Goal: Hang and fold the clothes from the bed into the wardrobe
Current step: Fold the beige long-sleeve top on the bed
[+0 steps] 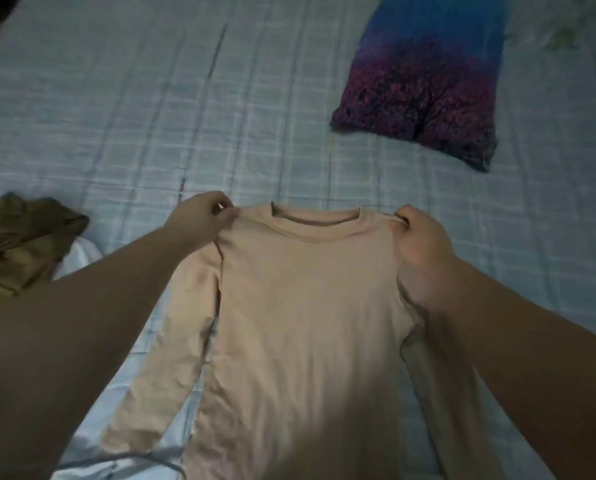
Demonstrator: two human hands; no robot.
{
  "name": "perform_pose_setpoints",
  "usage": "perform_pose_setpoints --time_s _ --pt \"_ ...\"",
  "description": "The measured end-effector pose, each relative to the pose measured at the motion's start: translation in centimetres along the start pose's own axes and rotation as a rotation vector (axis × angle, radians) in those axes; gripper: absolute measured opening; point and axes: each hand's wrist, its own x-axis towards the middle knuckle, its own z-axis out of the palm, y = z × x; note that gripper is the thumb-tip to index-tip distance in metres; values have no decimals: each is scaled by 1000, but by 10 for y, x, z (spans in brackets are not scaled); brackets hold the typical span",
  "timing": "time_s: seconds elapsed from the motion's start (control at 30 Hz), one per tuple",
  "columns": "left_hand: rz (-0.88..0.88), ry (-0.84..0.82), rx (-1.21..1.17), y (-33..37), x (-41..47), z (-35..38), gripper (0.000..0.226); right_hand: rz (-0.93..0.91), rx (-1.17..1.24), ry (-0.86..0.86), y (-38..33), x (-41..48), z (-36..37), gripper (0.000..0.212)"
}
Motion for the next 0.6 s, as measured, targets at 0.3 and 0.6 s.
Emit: perform_pose_setpoints --time_s 0.3,0.6 --pt "82 119 213 -43 95 115 20 -14 -319 153 44 73 112 15" --pt "157 273 301 -56 107 166 22 -28 -326 302 53 69 148 34"
